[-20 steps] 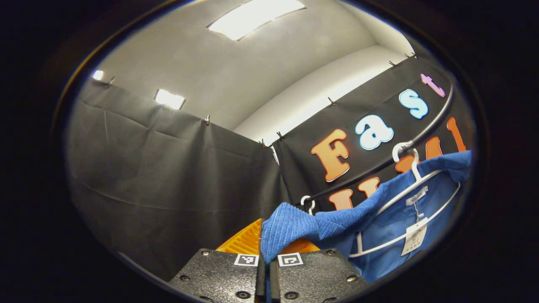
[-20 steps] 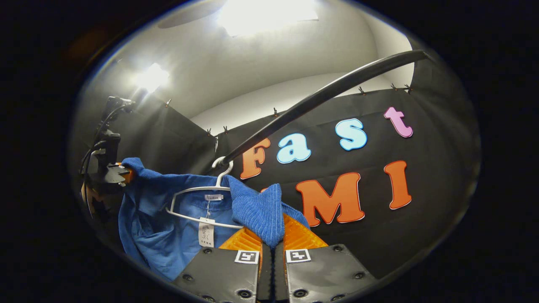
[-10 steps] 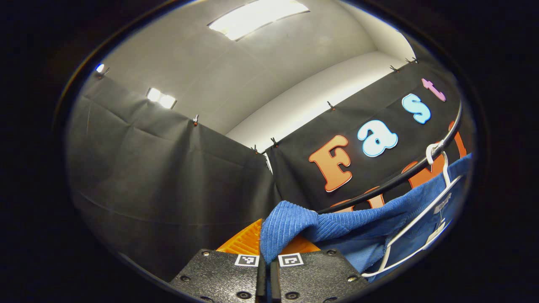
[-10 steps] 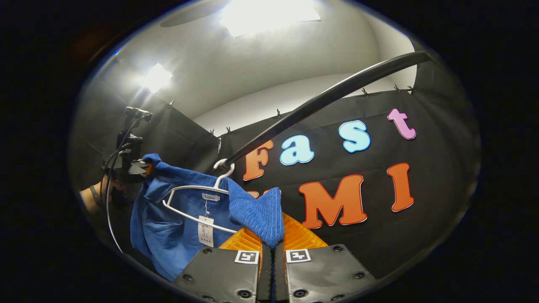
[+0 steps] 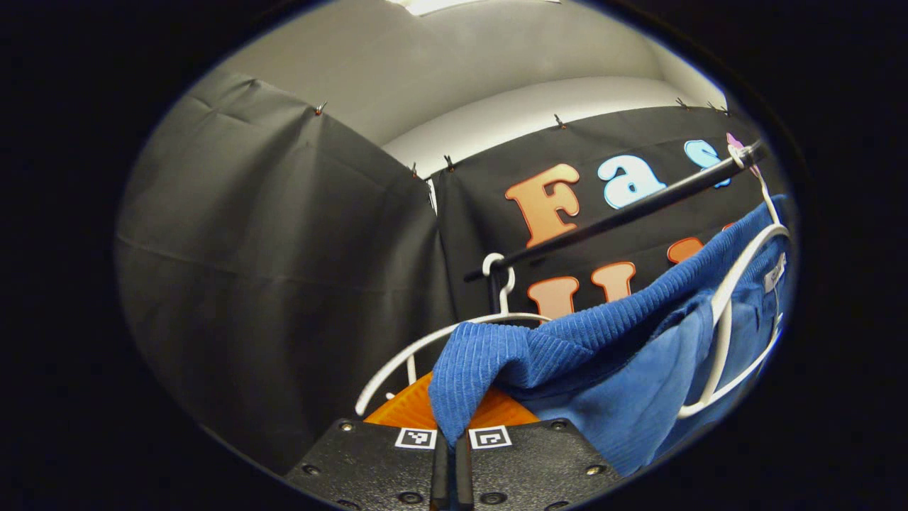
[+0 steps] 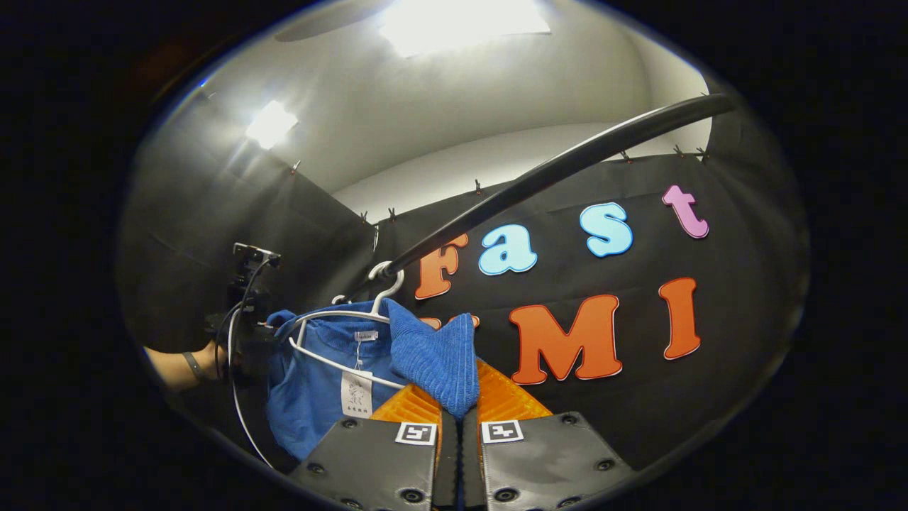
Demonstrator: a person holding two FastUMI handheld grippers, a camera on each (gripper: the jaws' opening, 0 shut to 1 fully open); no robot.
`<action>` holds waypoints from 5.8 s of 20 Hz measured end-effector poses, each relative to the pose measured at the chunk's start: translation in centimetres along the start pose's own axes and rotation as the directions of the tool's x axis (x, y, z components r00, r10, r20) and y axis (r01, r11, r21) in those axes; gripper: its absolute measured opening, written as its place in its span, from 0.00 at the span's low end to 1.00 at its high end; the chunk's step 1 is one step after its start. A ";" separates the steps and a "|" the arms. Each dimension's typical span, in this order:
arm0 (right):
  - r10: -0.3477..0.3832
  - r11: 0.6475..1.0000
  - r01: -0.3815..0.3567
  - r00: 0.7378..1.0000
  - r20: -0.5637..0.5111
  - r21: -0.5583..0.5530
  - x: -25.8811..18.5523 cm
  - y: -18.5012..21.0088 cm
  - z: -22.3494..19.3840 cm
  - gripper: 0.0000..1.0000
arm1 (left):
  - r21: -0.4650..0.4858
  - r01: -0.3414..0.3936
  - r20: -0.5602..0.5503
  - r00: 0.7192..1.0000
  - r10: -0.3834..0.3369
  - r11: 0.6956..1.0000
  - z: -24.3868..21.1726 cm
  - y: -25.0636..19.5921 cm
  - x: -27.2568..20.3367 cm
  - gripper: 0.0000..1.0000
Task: Grasp the clothes on the hanger with both hands and then place them into the laundry hamper below.
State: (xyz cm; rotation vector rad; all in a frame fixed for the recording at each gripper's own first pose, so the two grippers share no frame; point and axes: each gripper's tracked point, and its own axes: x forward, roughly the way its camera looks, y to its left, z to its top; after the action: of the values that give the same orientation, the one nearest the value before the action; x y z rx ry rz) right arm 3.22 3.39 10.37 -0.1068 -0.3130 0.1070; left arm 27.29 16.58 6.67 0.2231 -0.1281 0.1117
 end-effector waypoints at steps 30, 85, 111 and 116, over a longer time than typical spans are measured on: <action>-0.062 0.994 0.065 0.997 0.036 -0.091 0.2 -0.3 1.5 0.10 | -0.514 0.076 -0.276 0.929 -0.248 0.854 -16.7 -8.8 -12.0 0.08; -0.243 0.955 0.254 0.966 0.086 -0.154 3.5 -4.3 0.7 0.10 | -0.584 0.333 0.112 0.936 -0.333 0.740 -2.0 -5.8 -3.1 0.08; -0.459 0.868 0.442 0.888 -0.025 -0.224 -0.7 -15.8 -3.8 0.10 | -0.448 0.389 -0.122 0.866 -0.485 0.805 -10.3 -19.0 -14.1 0.08; -0.280 0.957 0.264 0.949 -0.145 -0.121 -0.6 -9.9 -7.8 0.10 | -0.411 0.387 -0.149 0.865 -0.479 0.826 -9.4 -18.6 -17.5 0.08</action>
State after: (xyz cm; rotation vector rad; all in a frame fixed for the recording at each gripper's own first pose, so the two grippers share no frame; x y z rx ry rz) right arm 5.94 -7.17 3.96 -0.1697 -0.1694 -0.1914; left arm 13.47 -0.95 -8.84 -0.1454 0.1547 -0.3456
